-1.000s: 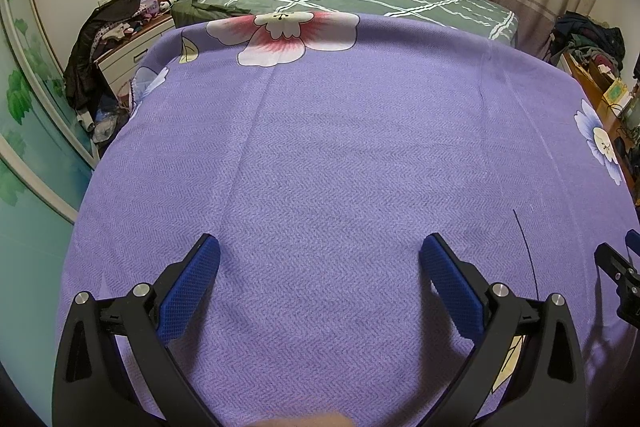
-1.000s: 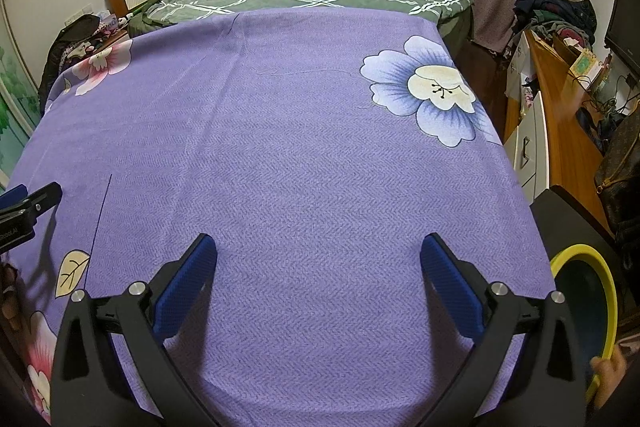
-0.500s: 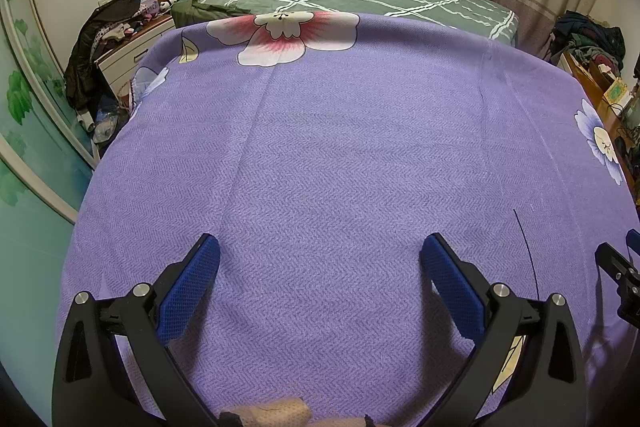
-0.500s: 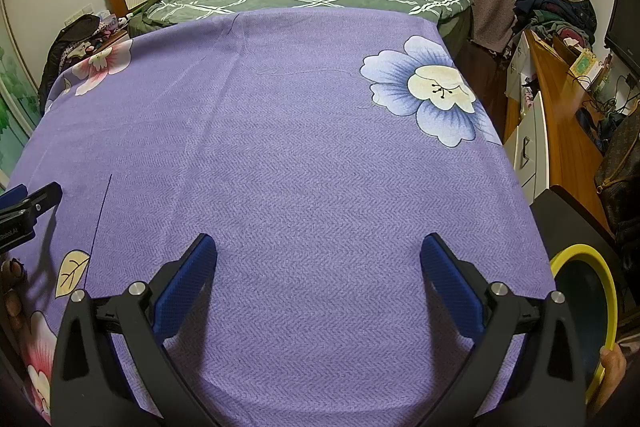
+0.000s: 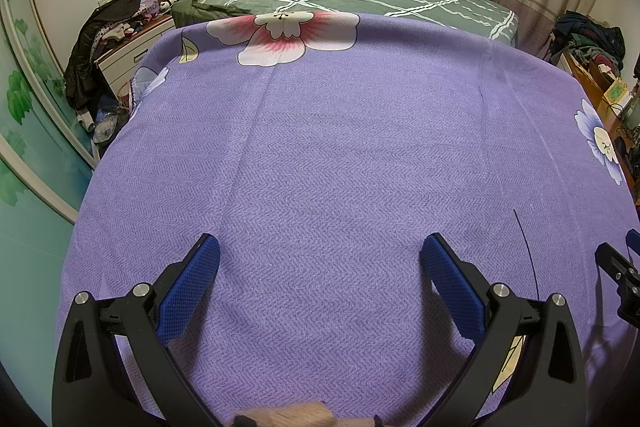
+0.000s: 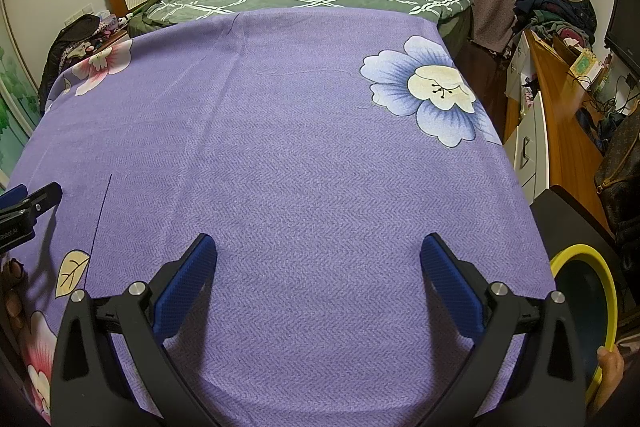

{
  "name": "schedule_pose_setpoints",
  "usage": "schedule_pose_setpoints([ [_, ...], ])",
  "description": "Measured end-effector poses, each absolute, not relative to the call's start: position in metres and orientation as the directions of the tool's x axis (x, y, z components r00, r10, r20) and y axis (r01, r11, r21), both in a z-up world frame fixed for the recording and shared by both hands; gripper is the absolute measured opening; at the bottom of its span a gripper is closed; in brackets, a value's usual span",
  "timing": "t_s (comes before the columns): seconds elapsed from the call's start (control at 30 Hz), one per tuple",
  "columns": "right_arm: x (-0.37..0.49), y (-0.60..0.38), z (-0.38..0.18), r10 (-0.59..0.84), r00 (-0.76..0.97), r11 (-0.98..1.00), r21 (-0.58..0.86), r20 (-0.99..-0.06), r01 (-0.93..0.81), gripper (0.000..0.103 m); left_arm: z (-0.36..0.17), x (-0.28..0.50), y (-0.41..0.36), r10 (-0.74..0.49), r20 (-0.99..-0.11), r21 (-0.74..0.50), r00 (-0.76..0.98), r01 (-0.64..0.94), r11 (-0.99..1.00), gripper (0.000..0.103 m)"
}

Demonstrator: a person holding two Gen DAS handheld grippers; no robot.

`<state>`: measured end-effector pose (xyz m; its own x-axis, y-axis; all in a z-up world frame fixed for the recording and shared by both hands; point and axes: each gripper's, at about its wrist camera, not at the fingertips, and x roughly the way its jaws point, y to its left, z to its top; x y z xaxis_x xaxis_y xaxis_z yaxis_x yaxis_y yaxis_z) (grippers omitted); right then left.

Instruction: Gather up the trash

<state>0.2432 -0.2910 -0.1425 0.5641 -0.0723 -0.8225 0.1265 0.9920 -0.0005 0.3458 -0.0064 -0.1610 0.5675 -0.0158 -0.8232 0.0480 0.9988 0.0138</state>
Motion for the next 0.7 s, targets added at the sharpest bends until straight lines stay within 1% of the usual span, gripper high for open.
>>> schedule_pose_setpoints([
  [0.7, 0.2439, -0.2906, -0.1424, -0.072, 0.564, 0.992, 0.000, -0.823, 0.127, 0.098, -0.1609, 0.3427, -0.0120, -0.026, -0.823, 0.015, 0.568, 0.069, 0.998, 0.100],
])
